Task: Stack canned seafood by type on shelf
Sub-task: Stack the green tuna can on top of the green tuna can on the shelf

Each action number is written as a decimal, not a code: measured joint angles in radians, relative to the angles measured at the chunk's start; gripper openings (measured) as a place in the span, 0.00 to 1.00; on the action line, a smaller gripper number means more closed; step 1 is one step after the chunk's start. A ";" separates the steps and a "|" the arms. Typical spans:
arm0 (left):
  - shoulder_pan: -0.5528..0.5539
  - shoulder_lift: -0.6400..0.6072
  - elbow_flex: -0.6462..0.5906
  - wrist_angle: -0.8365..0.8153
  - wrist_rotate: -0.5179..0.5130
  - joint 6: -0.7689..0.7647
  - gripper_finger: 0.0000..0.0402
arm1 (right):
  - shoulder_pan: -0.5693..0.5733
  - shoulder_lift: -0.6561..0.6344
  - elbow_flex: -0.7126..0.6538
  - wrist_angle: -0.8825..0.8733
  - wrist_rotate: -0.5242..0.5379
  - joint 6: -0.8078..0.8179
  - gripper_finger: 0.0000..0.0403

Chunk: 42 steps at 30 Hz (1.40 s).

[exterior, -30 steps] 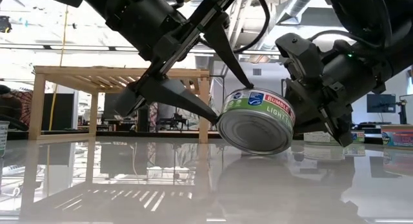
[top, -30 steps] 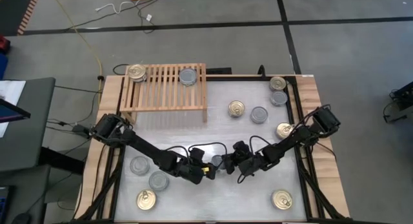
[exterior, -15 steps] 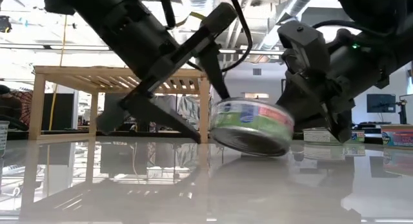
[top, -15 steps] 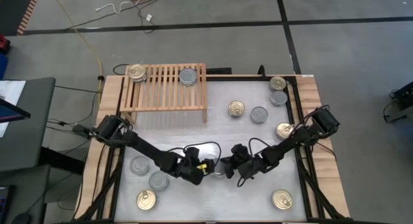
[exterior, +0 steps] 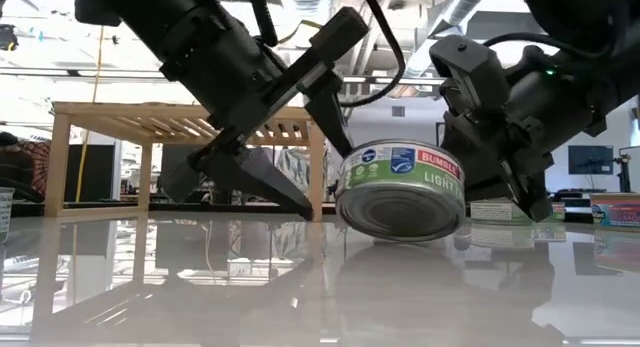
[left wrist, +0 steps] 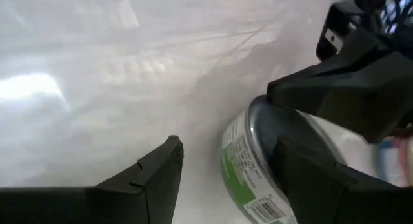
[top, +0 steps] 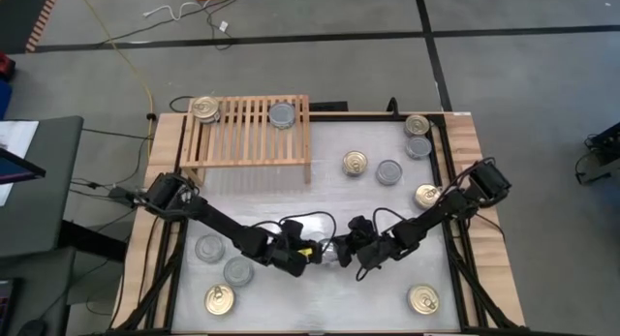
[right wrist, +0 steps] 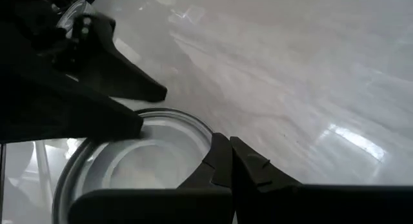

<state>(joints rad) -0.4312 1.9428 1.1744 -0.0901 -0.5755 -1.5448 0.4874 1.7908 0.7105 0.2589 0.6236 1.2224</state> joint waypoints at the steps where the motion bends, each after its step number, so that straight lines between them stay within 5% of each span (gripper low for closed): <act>1: 0.003 -0.011 0.000 -0.020 0.000 0.024 0.57 | -0.005 0.000 0.000 -0.002 -0.001 -0.001 0.04; 14: 0.033 -0.192 -0.001 -0.338 -0.144 0.240 0.57 | -0.107 -0.170 0.027 -0.357 0.009 -0.073 0.04; 23: 0.023 -0.204 -0.001 -0.480 -0.138 0.440 0.57 | -0.091 -0.305 0.038 -0.396 0.037 -0.124 0.04; 27: 0.014 -0.203 -0.001 -0.539 -0.136 0.396 0.57 | -0.147 -0.263 0.038 -0.406 0.033 -0.109 0.04; 31: -0.015 -0.194 -0.001 -0.549 -0.143 0.343 0.57 | -0.224 -0.202 0.037 -0.294 0.027 -0.255 0.04; 36: -0.079 -0.175 0.001 -0.553 -0.170 0.284 0.57 | -0.239 -0.166 0.038 0.075 -0.157 -0.573 0.04; 42: -0.143 -0.164 -0.023 -0.574 -0.225 0.243 0.57 | -0.205 -0.202 0.038 0.023 -0.140 -0.493 0.04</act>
<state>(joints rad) -0.5747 1.7790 1.1513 -0.6637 -0.8001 -1.3020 0.2826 1.5888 0.7486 0.2814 0.4832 0.7298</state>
